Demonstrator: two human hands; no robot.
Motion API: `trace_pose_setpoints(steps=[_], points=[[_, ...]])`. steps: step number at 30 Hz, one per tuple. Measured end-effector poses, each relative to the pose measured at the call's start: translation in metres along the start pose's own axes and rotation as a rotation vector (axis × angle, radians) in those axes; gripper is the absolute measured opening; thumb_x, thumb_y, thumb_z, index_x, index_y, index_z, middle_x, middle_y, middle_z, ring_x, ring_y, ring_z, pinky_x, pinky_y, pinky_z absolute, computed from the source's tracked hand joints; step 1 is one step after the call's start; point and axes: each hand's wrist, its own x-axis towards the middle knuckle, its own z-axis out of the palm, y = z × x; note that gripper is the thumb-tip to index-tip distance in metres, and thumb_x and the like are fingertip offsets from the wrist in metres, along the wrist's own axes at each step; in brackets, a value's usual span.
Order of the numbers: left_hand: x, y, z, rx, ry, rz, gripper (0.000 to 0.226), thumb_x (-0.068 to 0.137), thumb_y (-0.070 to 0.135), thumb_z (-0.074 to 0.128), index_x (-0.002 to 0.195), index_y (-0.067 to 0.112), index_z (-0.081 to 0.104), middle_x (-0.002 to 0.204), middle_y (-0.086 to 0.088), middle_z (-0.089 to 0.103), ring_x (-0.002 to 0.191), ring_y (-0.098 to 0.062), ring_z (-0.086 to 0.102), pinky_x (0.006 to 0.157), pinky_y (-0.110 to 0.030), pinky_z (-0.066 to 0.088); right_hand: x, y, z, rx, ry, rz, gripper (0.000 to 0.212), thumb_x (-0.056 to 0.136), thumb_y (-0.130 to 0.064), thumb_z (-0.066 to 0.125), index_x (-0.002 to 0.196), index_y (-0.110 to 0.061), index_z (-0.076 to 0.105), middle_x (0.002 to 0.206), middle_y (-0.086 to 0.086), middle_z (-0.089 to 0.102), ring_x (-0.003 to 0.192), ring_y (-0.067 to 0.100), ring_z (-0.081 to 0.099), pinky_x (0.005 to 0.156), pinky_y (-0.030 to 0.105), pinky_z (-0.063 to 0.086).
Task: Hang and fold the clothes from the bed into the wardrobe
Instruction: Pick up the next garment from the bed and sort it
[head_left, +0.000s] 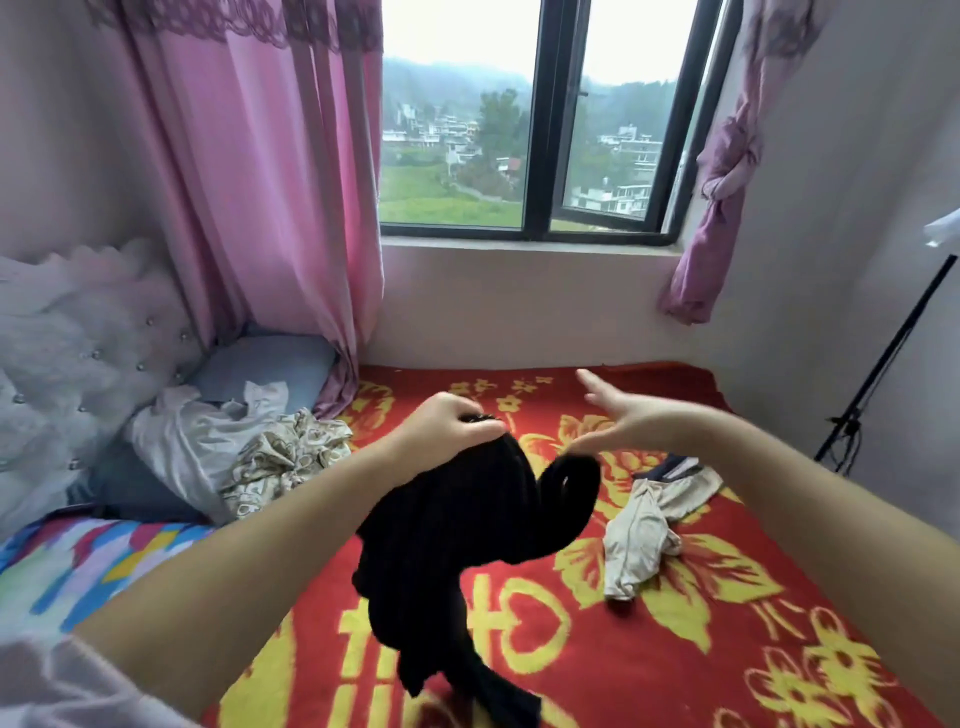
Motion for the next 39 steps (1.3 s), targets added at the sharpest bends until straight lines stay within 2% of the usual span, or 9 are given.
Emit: trace_pose_setpoints(steps=[2, 5, 8, 13, 18, 24, 32, 36, 39], points=[[0.010, 0.032, -0.002, -0.159, -0.092, -0.012, 0.025, 0.083, 0.034, 0.070, 0.063, 0.019, 0.068, 0.057, 0.009, 0.059, 0.055, -0.006, 0.051, 0.054, -0.023, 0.039, -0.010, -0.032, 0.025, 0.186, -0.112, -0.219, 0.101, 0.082, -0.030, 0.074, 0.153, -0.033, 0.003, 0.148, -0.015, 0.028, 0.137, 0.005, 0.030, 0.113, 0.027, 0.030], [0.016, 0.061, -0.011, -0.318, -0.152, -0.005, 0.011, 0.080, 0.032, 0.070, 0.077, 0.022, 0.073, 0.076, -0.002, 0.068, 0.071, -0.014, 0.060, 0.065, -0.027, 0.047, -0.013, -0.057, 0.034, 0.489, 0.054, -0.373, 0.044, 0.086, -0.006, 0.069, 0.127, -0.007, 0.055, 0.114, 0.004, 0.063, 0.104, 0.012, 0.060, 0.096, 0.031, 0.048], [0.012, 0.055, -0.019, -0.497, -0.099, 0.026, 0.023, 0.079, 0.026, 0.073, 0.099, 0.018, 0.064, 0.086, 0.000, 0.064, 0.078, -0.012, 0.060, 0.067, -0.021, 0.048, -0.017, -0.058, 0.015, 0.627, 0.239, -0.346, 0.014, 0.086, -0.001, 0.065, 0.098, -0.004, 0.070, 0.090, 0.008, 0.069, 0.083, 0.017, 0.065, 0.085, 0.033, 0.053], [-0.010, 0.014, 0.002, -0.360, -0.216, -0.083, 0.023, 0.085, 0.020, 0.071, 0.107, 0.026, 0.064, 0.096, 0.014, 0.069, 0.091, -0.004, 0.066, 0.075, -0.017, 0.048, -0.026, -0.063, -0.018, 0.742, 0.274, -0.364, 0.014, 0.087, -0.002, 0.061, 0.089, -0.012, 0.070, 0.084, 0.008, 0.071, 0.076, 0.018, 0.067, 0.078, 0.033, 0.056], [-0.017, 0.004, 0.006, -0.348, -0.097, -0.039, 0.017, 0.099, 0.011, 0.048, 0.096, 0.015, 0.064, 0.068, 0.020, 0.066, 0.064, 0.006, 0.060, 0.060, -0.009, 0.043, -0.021, -0.050, -0.042, 0.858, 0.401, -0.344, 0.019, 0.087, -0.001, 0.060, 0.088, -0.016, 0.071, 0.077, 0.002, 0.073, 0.068, 0.014, 0.068, 0.071, 0.028, 0.057], [-0.004, 0.053, -0.022, -0.602, 0.086, -0.024, 0.024, 0.101, 0.019, 0.047, 0.094, 0.006, 0.066, 0.067, 0.005, 0.069, 0.057, -0.004, 0.064, 0.052, -0.017, 0.048, -0.015, -0.014, -0.047, 0.503, 0.472, -0.215, 0.012, 0.088, -0.006, 0.063, 0.099, -0.007, 0.068, 0.099, 0.018, 0.070, 0.083, 0.022, 0.065, 0.086, 0.040, 0.053], [0.017, 0.055, -0.053, -0.240, 0.053, -0.017, 0.025, 0.087, 0.036, 0.067, 0.086, 0.011, 0.067, 0.064, 0.009, 0.060, 0.057, -0.005, 0.054, 0.054, -0.018, 0.044, -0.032, -0.012, -0.039, 0.398, 0.284, -0.238, 0.022, 0.087, -0.021, 0.069, 0.108, -0.011, 0.070, 0.101, 0.011, 0.073, 0.091, 0.029, 0.070, 0.089, 0.040, 0.055], [0.011, 0.042, -0.064, -0.005, -0.134, -0.073, 0.049, 0.067, 0.047, 0.083, 0.103, 0.019, 0.066, 0.093, 0.008, 0.069, 0.085, -0.009, 0.063, 0.082, -0.026, 0.051, -0.037, -0.024, -0.047, 0.400, 0.388, -0.300, 0.016, 0.088, -0.023, 0.068, 0.100, -0.012, 0.073, 0.096, 0.013, 0.074, 0.090, 0.034, 0.069, 0.088, 0.044, 0.055], [0.006, 0.032, -0.065, 0.233, -0.121, -0.126, 0.020, 0.083, 0.019, 0.073, 0.066, 0.023, 0.063, 0.051, 0.020, 0.060, 0.059, -0.003, 0.059, 0.058, -0.011, 0.042, -0.036, -0.039, -0.052, 0.271, 0.400, -0.355, 0.016, 0.087, -0.027, 0.069, 0.095, -0.014, 0.075, 0.091, 0.011, 0.074, 0.086, 0.031, 0.070, 0.088, 0.046, 0.054]])
